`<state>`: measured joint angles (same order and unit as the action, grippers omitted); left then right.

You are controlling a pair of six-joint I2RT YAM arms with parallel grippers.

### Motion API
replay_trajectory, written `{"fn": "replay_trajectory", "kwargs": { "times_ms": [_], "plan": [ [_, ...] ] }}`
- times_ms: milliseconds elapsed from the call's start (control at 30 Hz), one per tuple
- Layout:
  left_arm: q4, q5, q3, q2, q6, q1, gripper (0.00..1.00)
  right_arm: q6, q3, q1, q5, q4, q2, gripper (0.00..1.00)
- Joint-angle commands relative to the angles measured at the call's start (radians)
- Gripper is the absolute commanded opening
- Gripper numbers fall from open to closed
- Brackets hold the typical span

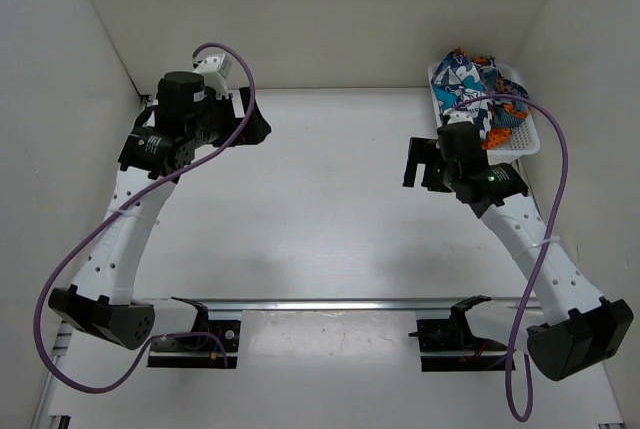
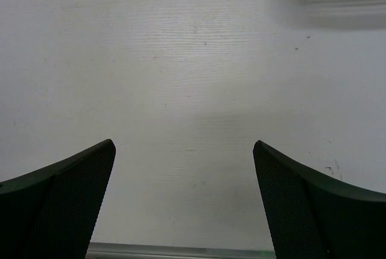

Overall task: Fold and stack the shorts
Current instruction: Grab the shorts from the pile

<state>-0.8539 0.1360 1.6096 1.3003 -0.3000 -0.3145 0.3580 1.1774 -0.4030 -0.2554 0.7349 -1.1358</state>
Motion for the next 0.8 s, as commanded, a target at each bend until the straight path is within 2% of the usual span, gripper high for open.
{"fn": "replay_trajectory", "kwargs": {
  "times_ms": [0,67,233,367,433,467,500,567,667,767],
  "plan": [
    [0.01,0.019,-0.022,-0.042,-0.03,0.017,1.0,-0.01,-0.03,0.001,-0.022,-0.011,0.053,1.0],
    [0.001,-0.025,-0.034,-0.042,-0.039,0.028,1.0,0.004,-0.03,0.001,-0.051,0.006,0.053,1.0],
    [0.001,0.016,-0.07,-0.064,-0.038,0.095,1.0,0.062,-0.03,0.001,-0.174,0.075,0.042,1.0],
    [0.001,0.016,-0.06,-0.044,-0.014,0.095,1.0,0.062,0.008,0.019,-0.281,0.066,-0.011,1.0],
    [0.001,-0.01,-0.06,-0.044,-0.014,0.095,1.0,0.038,0.1,0.108,-0.234,0.076,-0.083,1.0],
    [0.001,-0.025,-0.06,-0.033,-0.014,0.095,1.0,0.038,0.22,0.151,-0.132,0.087,-0.184,1.0],
    [0.001,-0.026,-0.06,-0.033,-0.014,0.095,1.0,0.023,0.284,0.23,-0.087,0.098,-0.24,0.98],
    [0.001,0.003,-0.06,-0.006,-0.034,0.104,1.0,0.012,0.452,0.295,-0.024,0.098,-0.399,0.98],
    [-0.033,0.004,-0.05,0.025,-0.051,0.104,1.0,0.022,0.617,0.391,0.018,0.109,-0.606,1.0],
    [-0.033,-0.081,-0.05,0.025,-0.077,0.104,1.0,0.022,0.839,0.463,0.042,0.125,-0.827,1.0]
  ]
}}
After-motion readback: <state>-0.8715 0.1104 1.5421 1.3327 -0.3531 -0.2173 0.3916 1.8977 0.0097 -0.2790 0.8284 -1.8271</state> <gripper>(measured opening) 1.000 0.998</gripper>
